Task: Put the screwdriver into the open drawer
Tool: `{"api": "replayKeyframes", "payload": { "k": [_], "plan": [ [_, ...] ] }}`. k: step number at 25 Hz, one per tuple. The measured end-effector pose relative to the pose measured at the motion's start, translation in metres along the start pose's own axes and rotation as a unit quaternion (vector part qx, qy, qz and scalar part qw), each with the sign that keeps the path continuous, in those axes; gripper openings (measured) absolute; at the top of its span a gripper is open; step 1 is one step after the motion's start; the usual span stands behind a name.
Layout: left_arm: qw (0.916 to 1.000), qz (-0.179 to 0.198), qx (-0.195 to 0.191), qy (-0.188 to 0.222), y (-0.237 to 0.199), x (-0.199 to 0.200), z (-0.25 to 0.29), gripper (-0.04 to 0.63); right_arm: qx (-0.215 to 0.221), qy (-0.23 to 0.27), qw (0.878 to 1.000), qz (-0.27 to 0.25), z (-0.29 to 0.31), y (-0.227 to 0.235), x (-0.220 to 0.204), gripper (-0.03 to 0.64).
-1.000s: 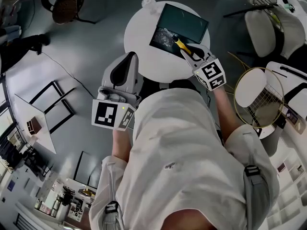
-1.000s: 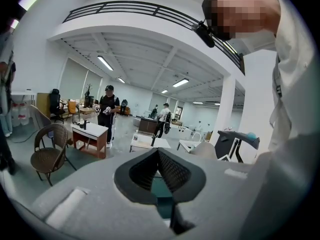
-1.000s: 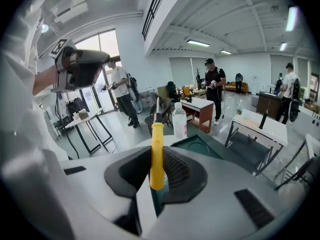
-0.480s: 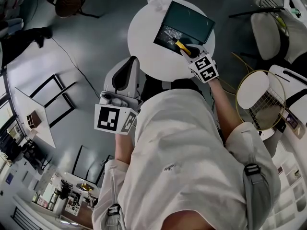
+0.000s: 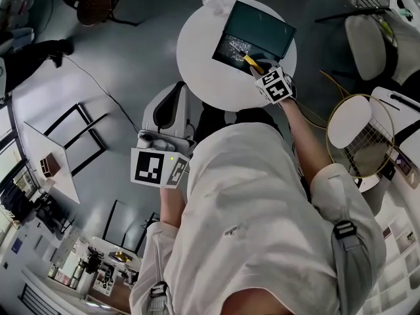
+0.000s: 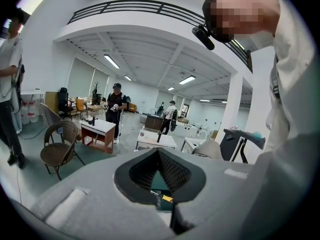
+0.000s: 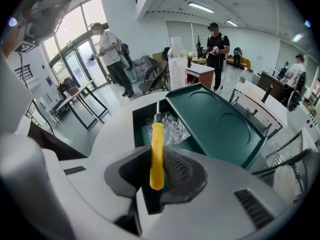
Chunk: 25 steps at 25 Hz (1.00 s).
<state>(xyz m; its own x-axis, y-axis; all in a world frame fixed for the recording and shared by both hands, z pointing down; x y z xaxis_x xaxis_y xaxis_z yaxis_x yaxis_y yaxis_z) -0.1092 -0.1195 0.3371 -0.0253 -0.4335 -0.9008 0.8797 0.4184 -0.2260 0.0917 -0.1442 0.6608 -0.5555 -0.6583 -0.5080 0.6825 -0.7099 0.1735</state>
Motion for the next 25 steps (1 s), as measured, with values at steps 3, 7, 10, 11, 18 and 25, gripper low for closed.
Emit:
{"api": "replayKeyframes", "payload": {
  "k": [3, 7, 10, 11, 18, 25],
  "plan": [
    [1.0000, 0.000, 0.001, -0.001, 0.000, -0.001, -0.002, 0.011, -0.010, -0.015, 1.000, 0.006, 0.009, 0.005, -0.002, 0.078],
    [1.0000, -0.002, 0.002, -0.003, 0.004, -0.004, -0.005, 0.012, -0.013, -0.030, 0.999, 0.025, 0.020, 0.010, -0.006, 0.078],
    [1.0000, -0.001, 0.001, -0.003, 0.006, -0.004, -0.007, 0.012, -0.017, -0.048, 0.998, 0.032, 0.025, 0.012, -0.008, 0.078],
    [1.0000, -0.001, 0.001, -0.003, 0.006, -0.003, -0.007, 0.011, -0.019, -0.049, 0.998, 0.036, 0.026, 0.013, -0.007, 0.078],
    [1.0000, -0.001, 0.003, -0.004, 0.009, -0.005, -0.007, 0.011, -0.025, -0.058, 0.996, 0.069, 0.036, 0.018, -0.007, 0.079],
    [1.0000, -0.002, 0.005, -0.005, 0.009, -0.008, -0.009, 0.012, -0.031, -0.086, 0.991, 0.097, 0.045, 0.020, -0.010, 0.078]
  ]
}}
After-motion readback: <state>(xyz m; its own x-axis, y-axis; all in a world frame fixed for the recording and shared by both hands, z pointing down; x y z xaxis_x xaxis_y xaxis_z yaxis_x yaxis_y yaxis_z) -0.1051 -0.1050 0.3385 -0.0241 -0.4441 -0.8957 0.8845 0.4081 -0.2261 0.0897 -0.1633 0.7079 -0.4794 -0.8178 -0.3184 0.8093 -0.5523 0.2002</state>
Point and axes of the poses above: the fingertips, and each gripper's own axes: z forward along the fingers, y to its right, x out of its top, the point moved 4 cm from there along -z, backward along the fingers, and after that the axes turned 1 degree about -y, right-handed, at the moved point
